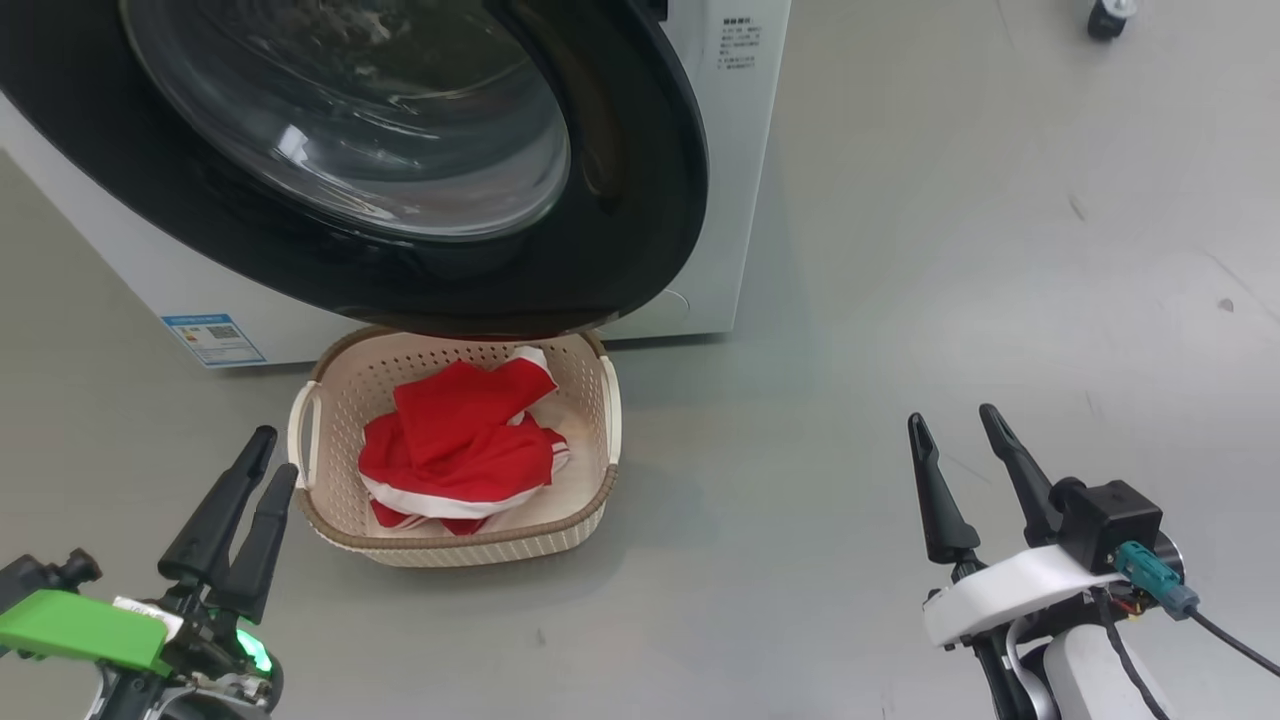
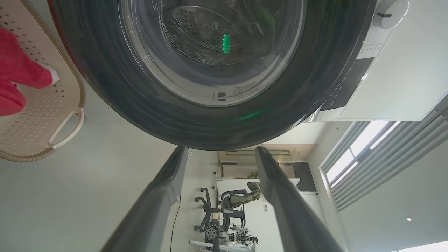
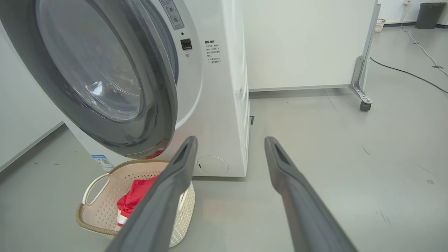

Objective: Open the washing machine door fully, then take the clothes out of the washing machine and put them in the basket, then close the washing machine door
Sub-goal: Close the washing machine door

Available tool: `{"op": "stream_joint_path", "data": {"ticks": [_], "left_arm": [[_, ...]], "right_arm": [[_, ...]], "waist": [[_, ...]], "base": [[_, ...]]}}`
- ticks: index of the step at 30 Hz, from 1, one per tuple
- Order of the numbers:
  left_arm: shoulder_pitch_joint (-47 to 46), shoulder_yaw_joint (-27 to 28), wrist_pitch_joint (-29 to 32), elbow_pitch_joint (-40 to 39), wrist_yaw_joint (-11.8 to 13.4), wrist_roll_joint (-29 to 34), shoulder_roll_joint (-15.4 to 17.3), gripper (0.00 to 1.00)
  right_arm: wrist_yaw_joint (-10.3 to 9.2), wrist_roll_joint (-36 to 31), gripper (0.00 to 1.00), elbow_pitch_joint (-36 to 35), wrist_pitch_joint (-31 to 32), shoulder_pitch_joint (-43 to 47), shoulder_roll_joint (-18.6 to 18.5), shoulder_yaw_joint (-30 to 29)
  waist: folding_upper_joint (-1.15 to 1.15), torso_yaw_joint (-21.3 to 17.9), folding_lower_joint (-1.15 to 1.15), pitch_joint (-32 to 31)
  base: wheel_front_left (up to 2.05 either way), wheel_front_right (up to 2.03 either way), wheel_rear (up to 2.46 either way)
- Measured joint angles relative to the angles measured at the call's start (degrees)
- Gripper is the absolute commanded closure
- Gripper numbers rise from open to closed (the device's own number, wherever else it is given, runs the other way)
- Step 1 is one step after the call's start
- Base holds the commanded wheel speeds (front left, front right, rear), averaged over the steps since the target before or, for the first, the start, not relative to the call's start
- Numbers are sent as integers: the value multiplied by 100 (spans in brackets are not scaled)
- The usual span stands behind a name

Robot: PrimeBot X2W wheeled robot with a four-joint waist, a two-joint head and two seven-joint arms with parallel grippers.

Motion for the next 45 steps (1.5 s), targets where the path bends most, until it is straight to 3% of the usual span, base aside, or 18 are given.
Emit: {"op": "stream_joint_path", "data": {"ticks": [9, 22, 29, 34, 40, 45], "left_arm": [[324, -63, -479, -456, -1, 624, -7, 0], [430, -430, -1891, -1349, -1, 3322, 78, 0], [480, -641, -2659, -1433, -3, 5411, 645, 0], [700, -783, -3029, -1316, 10, 6499, 769, 0], [934, -1034, -3263, -1015, 326, 7335, 821, 0], [1155, -1318, -3362, -689, 503, 7597, 728, 0]], "right_arm": [[0, -43, 0, 22, 0, 203, 0, -11], [0, -83, 0, -1, 0, 353, 3, -70], [-1, -105, 0, -63, 0, 355, -4, -130], [-2, -136, 0, -97, -1, 365, -7, -146], [-4, -148, 0, -81, 0, 500, -4, -159], [-7, -149, 0, -5, 0, 694, 0, -154]], "waist": [[0, 169, 0, -317], [0, 328, 0, -566], [0, 321, 0, -615], [0, 309, 0, -664], [0, 282, 0, -773], [0, 267, 0, -885]], "base": [[0, 0, 0], [0, 0, 0], [0, 0, 0], [0, 0, 0], [0, 0, 0], [0, 0, 0]]}}
